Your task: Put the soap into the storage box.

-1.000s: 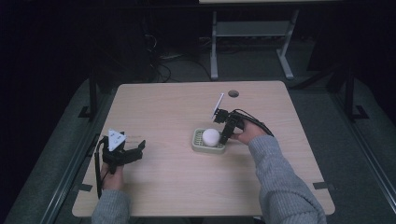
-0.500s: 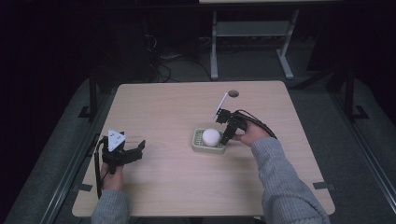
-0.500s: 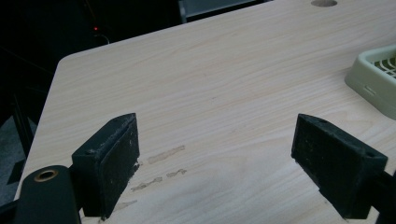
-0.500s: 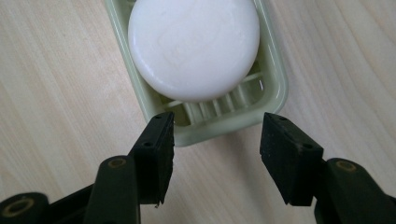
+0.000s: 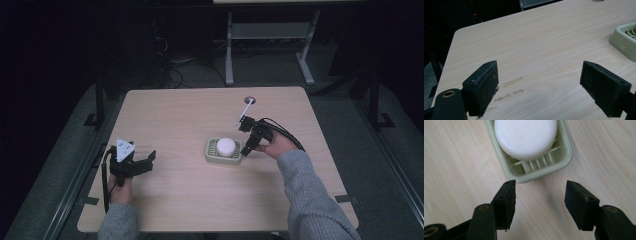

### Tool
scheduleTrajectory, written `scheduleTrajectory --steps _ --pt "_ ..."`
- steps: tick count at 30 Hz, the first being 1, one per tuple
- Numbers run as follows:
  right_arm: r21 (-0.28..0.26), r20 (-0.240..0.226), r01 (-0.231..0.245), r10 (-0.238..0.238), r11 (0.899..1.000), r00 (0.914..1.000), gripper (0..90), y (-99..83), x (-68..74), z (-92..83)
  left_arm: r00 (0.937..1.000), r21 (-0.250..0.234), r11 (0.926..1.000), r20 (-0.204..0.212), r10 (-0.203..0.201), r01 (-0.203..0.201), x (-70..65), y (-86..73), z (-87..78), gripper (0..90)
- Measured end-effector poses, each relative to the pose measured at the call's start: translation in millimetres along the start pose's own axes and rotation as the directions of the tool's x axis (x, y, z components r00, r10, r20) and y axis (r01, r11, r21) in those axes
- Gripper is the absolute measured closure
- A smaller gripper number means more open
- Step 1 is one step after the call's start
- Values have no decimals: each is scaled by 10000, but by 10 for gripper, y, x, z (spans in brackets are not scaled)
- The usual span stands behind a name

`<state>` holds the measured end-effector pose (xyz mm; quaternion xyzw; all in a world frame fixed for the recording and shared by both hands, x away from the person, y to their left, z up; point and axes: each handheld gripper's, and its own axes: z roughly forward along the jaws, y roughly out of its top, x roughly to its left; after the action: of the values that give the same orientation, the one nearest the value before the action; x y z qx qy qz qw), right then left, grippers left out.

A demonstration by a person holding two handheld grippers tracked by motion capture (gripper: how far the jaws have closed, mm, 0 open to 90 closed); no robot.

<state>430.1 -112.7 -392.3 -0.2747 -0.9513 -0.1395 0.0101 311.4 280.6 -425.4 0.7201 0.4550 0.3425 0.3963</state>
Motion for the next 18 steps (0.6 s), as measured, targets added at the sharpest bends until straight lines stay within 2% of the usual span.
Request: scheduleTrajectory --steps 7,18 --pt "-95 55 -83 83 9999 10000 399 -76 2 -67 10000 1 10000 -32 -1 1 2 0 -1 148" --pt "-340 -114 -400 397 9986 9991 391 -247 -14 -95 10000 54 10000 -58 1 -1 9 0 0 148"
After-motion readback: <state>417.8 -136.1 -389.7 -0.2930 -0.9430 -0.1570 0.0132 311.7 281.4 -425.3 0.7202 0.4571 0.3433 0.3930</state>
